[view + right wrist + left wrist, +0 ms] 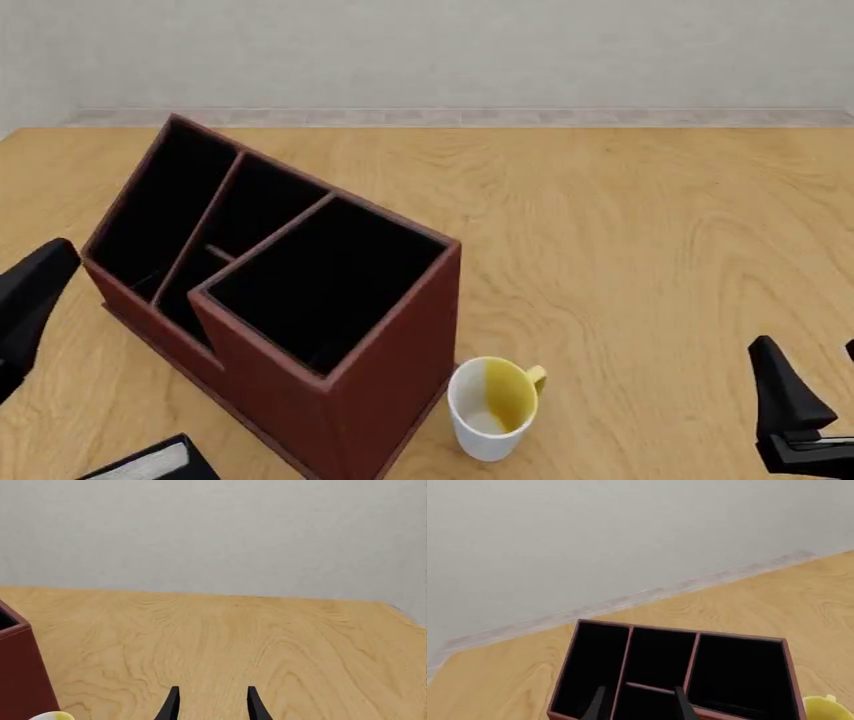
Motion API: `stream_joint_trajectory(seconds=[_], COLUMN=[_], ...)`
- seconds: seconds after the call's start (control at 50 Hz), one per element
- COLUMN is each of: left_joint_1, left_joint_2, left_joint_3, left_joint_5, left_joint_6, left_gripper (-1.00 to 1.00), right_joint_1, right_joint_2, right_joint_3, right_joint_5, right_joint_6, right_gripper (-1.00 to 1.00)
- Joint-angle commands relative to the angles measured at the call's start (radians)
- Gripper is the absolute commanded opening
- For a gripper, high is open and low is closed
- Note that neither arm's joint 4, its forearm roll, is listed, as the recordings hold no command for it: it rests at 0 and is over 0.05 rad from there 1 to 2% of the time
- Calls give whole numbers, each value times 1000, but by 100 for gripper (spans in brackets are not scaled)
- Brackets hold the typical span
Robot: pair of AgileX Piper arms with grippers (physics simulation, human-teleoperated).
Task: Pick up the book and place it in the right compartment of the caddy.
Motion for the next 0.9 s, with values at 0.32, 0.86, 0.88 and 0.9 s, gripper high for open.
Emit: stream_joint_trajectory(seconds=[0.32,0.86,0.88,0.9], left_joint_1=[-287,-418,-431,-436], left_joint_2=[150,274,272,272], left_joint_3=[-282,-580,-577,-581], left_joint_5=[391,679,691,699], left_joint_6=[111,215,219,215], left_gripper=[100,100,100,100], right_joint_1=[3,9,9,10], right_joint_2=[30,42,47,51], right_joint_3=[1,1,2,2], right_joint_5=[-23,-31,-35,-39], right_joint_6=[-27,-47,-48,-50], right_gripper=[100,100,100,100])
